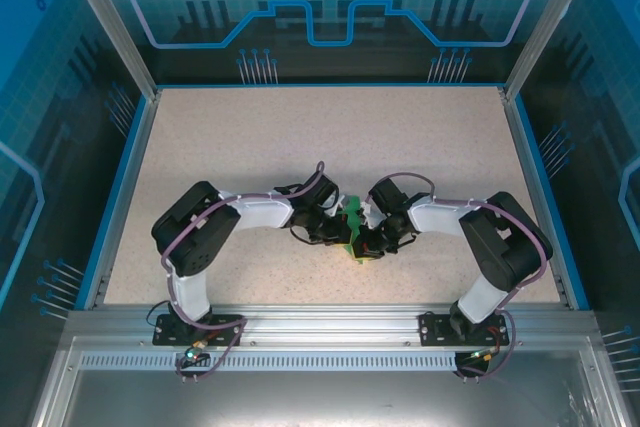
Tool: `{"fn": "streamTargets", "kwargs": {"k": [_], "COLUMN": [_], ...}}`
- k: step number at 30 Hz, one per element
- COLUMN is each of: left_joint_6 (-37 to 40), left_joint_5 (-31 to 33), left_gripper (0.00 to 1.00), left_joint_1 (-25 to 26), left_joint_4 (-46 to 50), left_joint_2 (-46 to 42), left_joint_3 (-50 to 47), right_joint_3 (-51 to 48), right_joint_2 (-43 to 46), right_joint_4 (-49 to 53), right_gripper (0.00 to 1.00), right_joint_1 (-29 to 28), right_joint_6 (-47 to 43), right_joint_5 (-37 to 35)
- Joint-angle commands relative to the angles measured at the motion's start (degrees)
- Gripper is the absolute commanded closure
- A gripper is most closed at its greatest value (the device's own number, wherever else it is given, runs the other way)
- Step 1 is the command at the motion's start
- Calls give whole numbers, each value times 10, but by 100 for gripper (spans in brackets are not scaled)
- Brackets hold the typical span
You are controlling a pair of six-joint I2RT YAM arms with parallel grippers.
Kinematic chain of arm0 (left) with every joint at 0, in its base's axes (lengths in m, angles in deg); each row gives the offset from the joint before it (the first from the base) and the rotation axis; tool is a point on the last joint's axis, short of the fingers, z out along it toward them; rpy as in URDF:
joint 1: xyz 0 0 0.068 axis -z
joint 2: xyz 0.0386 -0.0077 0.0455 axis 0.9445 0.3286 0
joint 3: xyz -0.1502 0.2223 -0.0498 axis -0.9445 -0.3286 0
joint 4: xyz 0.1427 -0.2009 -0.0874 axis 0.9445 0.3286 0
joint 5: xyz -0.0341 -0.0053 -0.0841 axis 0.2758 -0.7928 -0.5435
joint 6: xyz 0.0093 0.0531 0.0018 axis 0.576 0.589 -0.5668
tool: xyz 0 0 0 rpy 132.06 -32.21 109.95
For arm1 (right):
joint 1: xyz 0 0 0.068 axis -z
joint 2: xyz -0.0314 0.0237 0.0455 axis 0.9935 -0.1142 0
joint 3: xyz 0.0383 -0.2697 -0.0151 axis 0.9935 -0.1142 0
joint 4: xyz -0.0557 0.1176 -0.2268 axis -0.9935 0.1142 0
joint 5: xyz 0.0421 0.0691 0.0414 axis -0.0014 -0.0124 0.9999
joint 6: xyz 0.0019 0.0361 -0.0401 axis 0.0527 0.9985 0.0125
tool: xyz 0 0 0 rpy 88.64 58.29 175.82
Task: Fold a paper plane with a square sheet of paper (fold left side to right side)
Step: Third fold the triangle at the center of the table.
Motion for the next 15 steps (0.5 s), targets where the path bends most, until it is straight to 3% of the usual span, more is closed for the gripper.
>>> {"fn": "streamTargets", "kwargs": {"k": [1,15], "left_joint_6": [19,46], "left_joint_5": [0,82], "left_gripper": [97,100], "left_joint_1": [2,2], "left_joint_4": [0,21], "left_joint_2": [19,23], "left_joint_3": [-7,-27], "right_joint_3": [-14,-12], "right_joint_2": [-34,-26], "right_joint_4": [22,45], "right_gripper": [100,100], "right_joint_1": [10,9], "right_joint_6": [-8,-13], "right_joint_5": [-81,-103]}}
